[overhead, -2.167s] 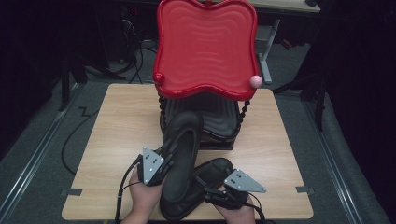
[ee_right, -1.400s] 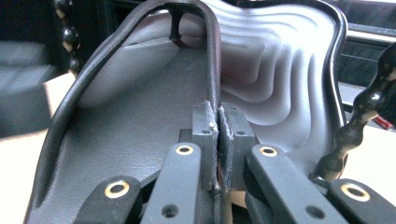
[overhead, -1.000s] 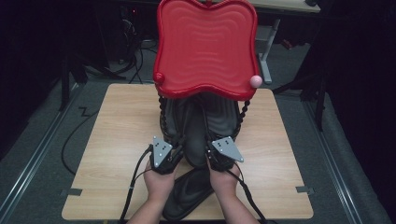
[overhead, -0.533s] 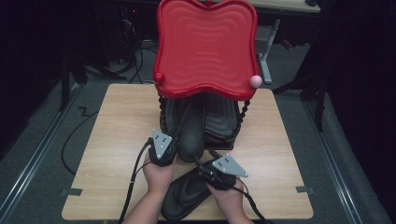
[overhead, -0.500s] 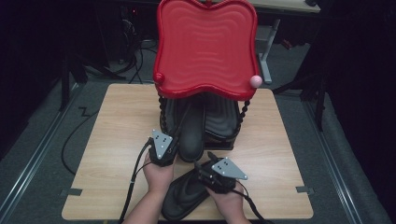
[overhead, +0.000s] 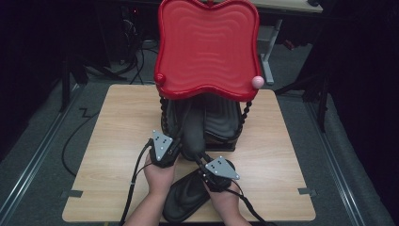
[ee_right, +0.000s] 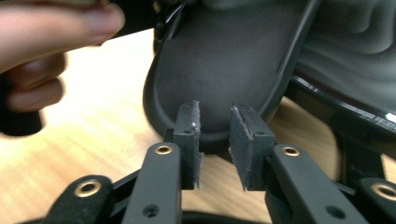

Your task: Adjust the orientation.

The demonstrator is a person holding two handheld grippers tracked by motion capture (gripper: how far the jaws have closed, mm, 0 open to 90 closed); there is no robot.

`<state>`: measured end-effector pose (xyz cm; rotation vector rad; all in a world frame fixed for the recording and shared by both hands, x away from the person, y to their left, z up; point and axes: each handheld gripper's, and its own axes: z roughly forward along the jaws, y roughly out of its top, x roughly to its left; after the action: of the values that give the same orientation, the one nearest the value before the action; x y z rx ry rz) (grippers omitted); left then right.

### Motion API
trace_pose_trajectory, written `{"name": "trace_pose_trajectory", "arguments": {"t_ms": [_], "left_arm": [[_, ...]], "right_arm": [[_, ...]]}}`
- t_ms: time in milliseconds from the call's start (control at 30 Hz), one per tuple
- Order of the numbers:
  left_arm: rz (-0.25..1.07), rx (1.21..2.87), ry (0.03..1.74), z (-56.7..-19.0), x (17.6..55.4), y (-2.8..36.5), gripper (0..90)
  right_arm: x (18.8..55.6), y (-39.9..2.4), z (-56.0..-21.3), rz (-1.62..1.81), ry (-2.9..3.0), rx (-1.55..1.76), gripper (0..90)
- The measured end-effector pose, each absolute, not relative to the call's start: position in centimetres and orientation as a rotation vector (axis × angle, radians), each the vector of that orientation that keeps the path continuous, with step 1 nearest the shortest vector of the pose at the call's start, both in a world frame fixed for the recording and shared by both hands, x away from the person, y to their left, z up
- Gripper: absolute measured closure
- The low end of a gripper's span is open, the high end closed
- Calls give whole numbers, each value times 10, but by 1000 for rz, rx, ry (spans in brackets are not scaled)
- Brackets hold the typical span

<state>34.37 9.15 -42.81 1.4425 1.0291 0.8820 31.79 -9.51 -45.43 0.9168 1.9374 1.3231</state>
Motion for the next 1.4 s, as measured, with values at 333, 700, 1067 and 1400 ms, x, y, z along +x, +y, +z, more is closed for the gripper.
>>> {"name": "trace_pose_trajectory", "arguments": {"t_ms": [333, 700, 1067, 1400], "left_arm": [[880, 1527, 967, -456, 309, 100, 739], [904, 1525, 962, -452, 319, 77, 668], [949, 1487, 1022, -437, 332, 74, 822], [964, 1462, 1036, -431, 349, 80, 819]], "right_arm": [[339, -82, -452, 1299, 1923, 938, 813], [346, -78, -446, 1282, 1928, 927, 817], [306, -114, -460, 1364, 1907, 969, 508], [352, -104, -435, 1363, 1829, 1020, 835]]}}
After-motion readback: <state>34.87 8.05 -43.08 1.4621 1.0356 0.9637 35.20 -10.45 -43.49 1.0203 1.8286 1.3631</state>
